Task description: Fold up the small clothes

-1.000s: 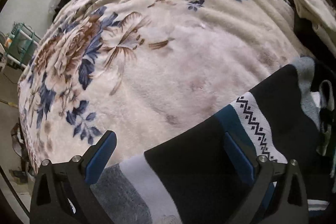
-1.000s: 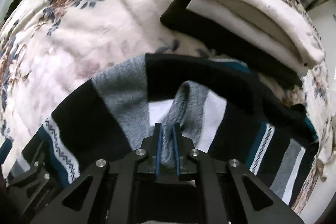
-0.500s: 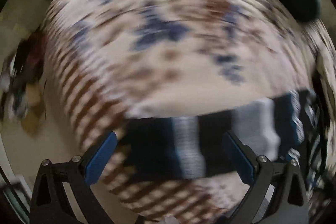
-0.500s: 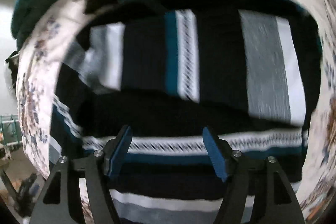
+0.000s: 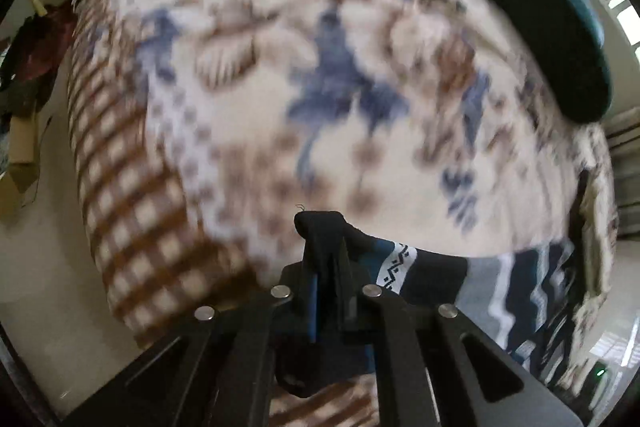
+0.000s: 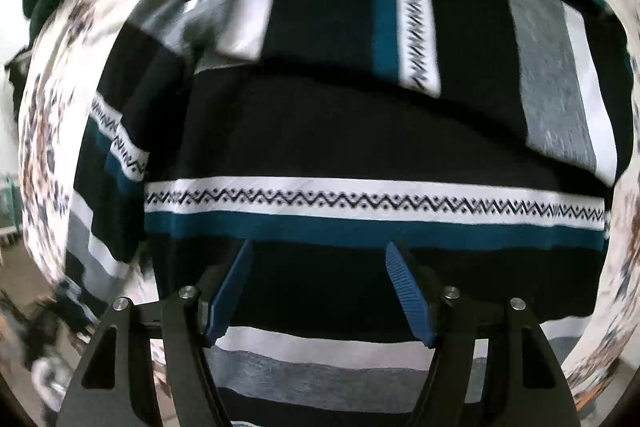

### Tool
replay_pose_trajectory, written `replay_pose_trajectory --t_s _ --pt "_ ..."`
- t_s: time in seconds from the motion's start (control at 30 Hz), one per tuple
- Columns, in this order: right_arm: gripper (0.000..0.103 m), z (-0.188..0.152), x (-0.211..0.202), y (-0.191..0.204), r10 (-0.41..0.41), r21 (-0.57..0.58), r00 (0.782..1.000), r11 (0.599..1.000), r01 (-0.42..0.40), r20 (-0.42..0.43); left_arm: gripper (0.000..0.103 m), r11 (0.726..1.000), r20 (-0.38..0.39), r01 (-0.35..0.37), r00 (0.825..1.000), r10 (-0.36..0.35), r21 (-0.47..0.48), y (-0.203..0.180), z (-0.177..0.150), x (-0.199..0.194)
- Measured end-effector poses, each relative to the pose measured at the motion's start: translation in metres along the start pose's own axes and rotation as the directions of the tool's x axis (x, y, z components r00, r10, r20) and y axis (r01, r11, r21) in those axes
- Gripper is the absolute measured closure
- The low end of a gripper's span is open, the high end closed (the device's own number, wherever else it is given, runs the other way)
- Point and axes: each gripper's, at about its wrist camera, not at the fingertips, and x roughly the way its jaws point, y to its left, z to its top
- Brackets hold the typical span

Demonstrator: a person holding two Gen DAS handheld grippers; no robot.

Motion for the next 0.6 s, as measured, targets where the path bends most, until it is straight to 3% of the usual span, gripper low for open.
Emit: replay_pose_trajectory --t_s 0.07,0.17,0.3,0.37,0.4,0.5,0.57,0.6 --pt "0.032 0.001 -0.002 0.005 -0.004 -0.009 1.000 1.000 0.004 0.006 0.098 1.000 0.032 0.002 0.999 -0.001 -0.011 0.009 0.022 0.002" --pt "0.032 0.004 -0.006 0.005 0.006 0.014 1.000 1.000 -0.006 0.015 0.094 0.995 -0.009 0.066 0.998 -0.067 -0.076 0.023 0.045 0.017" --pt "0.032 0.006 -0.012 0.001 0.001 0.031 1.000 1.000 -0.001 0.025 0.083 0.970 -0.041 0.160 0.985 -0.170 -0.183 0.047 0.039 0.023" --pt "0.032 0.007 -0.014 0.001 0.002 0.035 1.000 0.999 -0.002 0.024 0.053 0.937 -0.036 0.200 0.975 -0.220 -0.286 0.067 0.018 0.016" --pt "0.032 0.008 -0.015 0.000 0.002 0.038 1.000 0.999 -0.003 0.024 0.046 0.923 -0.034 0.215 0.971 -0.238 -0.320 0.071 0.015 0.018" --pt "0.032 0.006 -0.012 0.002 0.009 0.049 1.000 0.999 -0.010 0.025 0.043 0.814 -0.006 0.301 0.937 -0.350 -0.496 0.091 -0.019 0.024" --pt "0.032 0.006 -0.006 0.007 0.021 0.049 1.000 0.999 -0.022 0.023 0.043 0.764 -0.017 0.328 0.914 -0.405 -0.556 0.087 -0.032 0.039" --pt "0.032 0.004 -0.003 0.007 0.017 0.042 1.000 0.999 -0.018 0.024 0.043 0.754 -0.015 0.340 0.907 -0.420 -0.563 0.082 -0.034 0.043"
